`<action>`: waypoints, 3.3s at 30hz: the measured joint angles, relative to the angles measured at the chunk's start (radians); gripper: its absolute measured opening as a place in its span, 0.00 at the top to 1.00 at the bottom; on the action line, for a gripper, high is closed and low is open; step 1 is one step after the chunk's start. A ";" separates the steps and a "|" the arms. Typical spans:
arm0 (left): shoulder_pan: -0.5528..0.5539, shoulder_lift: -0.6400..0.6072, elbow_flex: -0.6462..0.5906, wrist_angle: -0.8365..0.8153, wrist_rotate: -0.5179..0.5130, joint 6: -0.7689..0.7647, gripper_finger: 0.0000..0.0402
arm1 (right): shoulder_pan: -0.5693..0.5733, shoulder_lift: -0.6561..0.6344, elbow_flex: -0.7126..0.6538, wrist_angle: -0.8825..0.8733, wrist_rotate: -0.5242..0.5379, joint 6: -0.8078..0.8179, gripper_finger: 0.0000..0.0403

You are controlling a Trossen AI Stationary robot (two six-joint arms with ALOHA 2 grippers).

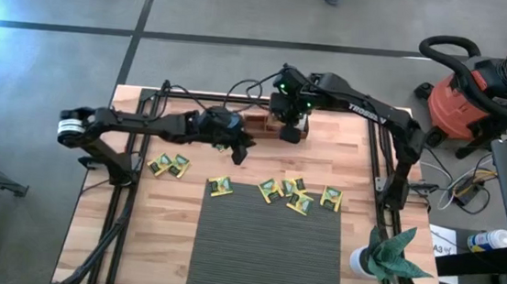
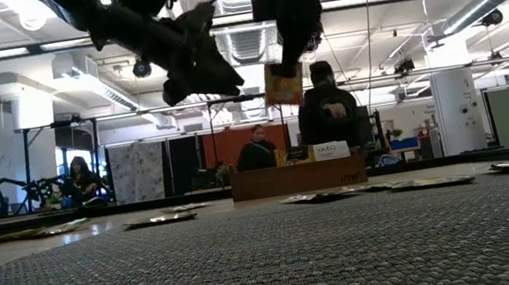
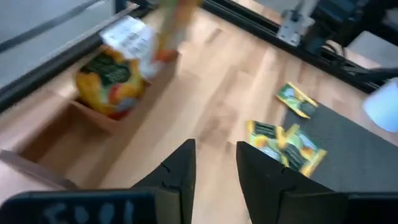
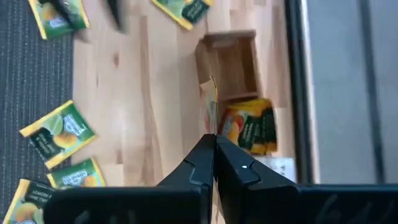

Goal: Pick & Place Tea
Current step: Put the orange tea bag into the middle section of the wooden organizer, then put the yellow tea bag into the left section of the wooden organizer

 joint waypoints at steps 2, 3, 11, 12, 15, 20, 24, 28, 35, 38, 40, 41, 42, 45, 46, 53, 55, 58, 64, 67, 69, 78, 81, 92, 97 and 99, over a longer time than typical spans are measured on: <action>-0.020 -0.014 -0.026 0.036 0.001 -0.017 0.73 | -0.024 0.000 -0.051 0.046 -0.029 0.000 0.98; -0.026 -0.026 -0.038 0.047 0.001 -0.027 0.73 | -0.033 0.000 -0.074 0.074 -0.041 0.001 0.98; -0.051 -0.144 -0.145 0.085 -0.058 -0.097 0.73 | -0.079 0.000 -0.232 0.292 -0.064 -0.039 0.98; -0.050 -0.159 -0.158 0.082 -0.077 -0.108 0.73 | -0.084 0.000 -0.251 0.316 -0.067 -0.042 0.98; -0.049 -0.211 -0.195 0.083 -0.129 -0.143 0.73 | -0.100 0.001 -0.304 0.376 -0.066 -0.043 0.98; -0.049 -0.280 -0.251 0.121 -0.174 -0.183 0.73 | -0.118 0.001 -0.382 0.480 -0.067 -0.043 0.98; -0.050 -0.314 -0.275 0.129 -0.188 -0.210 0.73 | -0.127 0.001 -0.423 0.523 -0.068 -0.043 0.98; -0.050 -0.329 -0.287 0.130 -0.189 -0.222 0.73 | -0.131 0.002 -0.448 0.520 -0.068 -0.051 0.98; -0.050 -0.329 -0.301 0.128 -0.189 -0.223 0.73 | -0.133 0.002 -0.476 0.532 -0.065 -0.054 0.98; -0.050 -0.329 -0.300 0.128 -0.189 -0.221 0.73 | -0.133 0.002 -0.495 0.540 -0.065 -0.057 0.98; -0.050 -0.329 -0.300 0.126 -0.189 -0.220 0.73 | -0.133 0.002 -0.507 0.552 -0.065 -0.057 0.98; -0.050 -0.329 -0.300 0.127 -0.189 -0.220 0.73 | -0.133 0.002 -0.511 0.557 -0.065 -0.057 0.98; -0.050 -0.329 -0.300 0.127 -0.189 -0.219 0.73 | -0.133 0.002 -0.514 0.559 -0.065 -0.057 0.98; -0.050 -0.329 -0.300 0.127 -0.189 -0.219 0.73 | -0.133 0.002 -0.521 0.585 -0.064 -0.058 0.98; -0.050 -0.329 -0.300 0.127 -0.189 -0.216 0.73 | -0.133 0.003 -0.522 0.602 -0.063 -0.058 0.98; -0.050 -0.329 -0.300 0.126 -0.189 -0.215 0.73 | -0.133 0.003 -0.532 0.653 -0.032 -0.065 0.98; -0.050 -0.329 -0.300 0.126 -0.188 -0.215 0.73 | -0.133 0.003 -0.540 0.653 -0.013 -0.066 0.97; -0.050 -0.329 -0.300 0.126 -0.188 -0.215 0.73 | -0.133 0.003 -0.554 0.652 -0.008 -0.068 0.93; -0.050 -0.329 -0.300 0.126 -0.188 -0.215 0.73 | -0.133 0.003 -0.558 0.659 -0.003 -0.066 0.83; -0.050 -0.329 -0.300 0.126 -0.188 -0.215 0.73 | -0.132 0.003 -0.546 0.681 0.034 -0.064 0.79; -0.050 -0.329 -0.300 0.126 -0.188 -0.215 0.73 | -0.133 0.003 -0.536 0.682 0.043 -0.065 0.78; -0.050 -0.329 -0.300 0.125 -0.188 -0.216 0.73 | -0.133 0.003 -0.522 0.675 0.043 -0.057 0.94; -0.049 -0.329 -0.300 0.126 -0.188 -0.217 0.73 | -0.133 -0.001 -0.522 0.678 0.044 -0.052 0.95; -0.049 -0.329 -0.300 0.111 -0.188 -0.204 0.73 | -0.082 -0.150 -0.522 0.678 0.044 0.276 0.91; -0.049 -0.329 -0.300 0.114 -0.188 -0.204 0.73 | 0.003 -0.203 -0.522 0.684 0.043 0.474 0.91; -0.049 -0.329 -0.300 0.121 -0.188 -0.204 0.73 | 0.050 -0.211 -0.522 0.685 0.043 0.518 0.91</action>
